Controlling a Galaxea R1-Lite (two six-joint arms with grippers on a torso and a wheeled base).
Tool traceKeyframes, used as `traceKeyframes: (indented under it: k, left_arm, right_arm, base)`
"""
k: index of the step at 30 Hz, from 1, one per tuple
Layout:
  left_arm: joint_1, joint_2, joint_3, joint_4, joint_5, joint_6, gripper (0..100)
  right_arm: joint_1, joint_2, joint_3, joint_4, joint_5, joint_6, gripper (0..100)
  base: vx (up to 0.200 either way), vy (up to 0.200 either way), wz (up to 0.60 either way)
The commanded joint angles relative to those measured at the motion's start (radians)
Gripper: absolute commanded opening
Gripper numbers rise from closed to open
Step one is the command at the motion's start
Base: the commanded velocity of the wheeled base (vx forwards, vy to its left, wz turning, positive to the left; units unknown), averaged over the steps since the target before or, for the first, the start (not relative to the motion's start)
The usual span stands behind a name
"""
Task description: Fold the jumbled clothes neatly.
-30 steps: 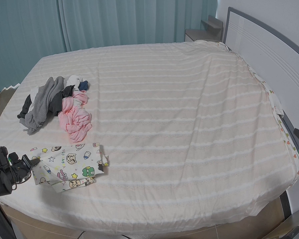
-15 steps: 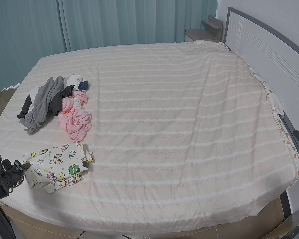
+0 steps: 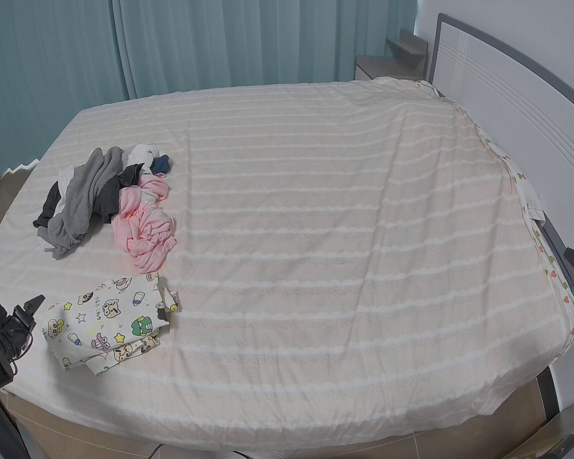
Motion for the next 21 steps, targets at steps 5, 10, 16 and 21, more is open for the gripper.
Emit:
traceKeyframes:
  k: [5, 10, 16, 21]
  left_arm:
    - [0.119, 0.033, -0.032, -0.072, -0.003, -0.009, 100]
    - [0.116, -0.143, -0.014, -0.072, -0.043, -0.106, 100]
    - [0.026, -0.47, 0.006, -0.072, -0.273, -0.299, 100]
    - [-0.198, -0.669, 0.126, -0.072, -0.357, -0.297, 100]
  right_arm:
    - [0.001, -0.08, 0.003, 0.033, -0.004, -0.002, 100]
    - [0.01, -0.154, 0.023, 0.074, -0.001, -0.014, 100]
    - [0.014, -0.287, 0.081, 0.113, 0.001, -0.018, 100]
    - [0.014, -0.385, 0.127, 0.182, 0.006, -0.056, 100]
  base:
    - [0.0, 0.0, 0.0]
    - [0.0, 0.0, 0.0]
    - [0.0, 0.0, 0.0]
    - [0.0, 0.0, 0.0]
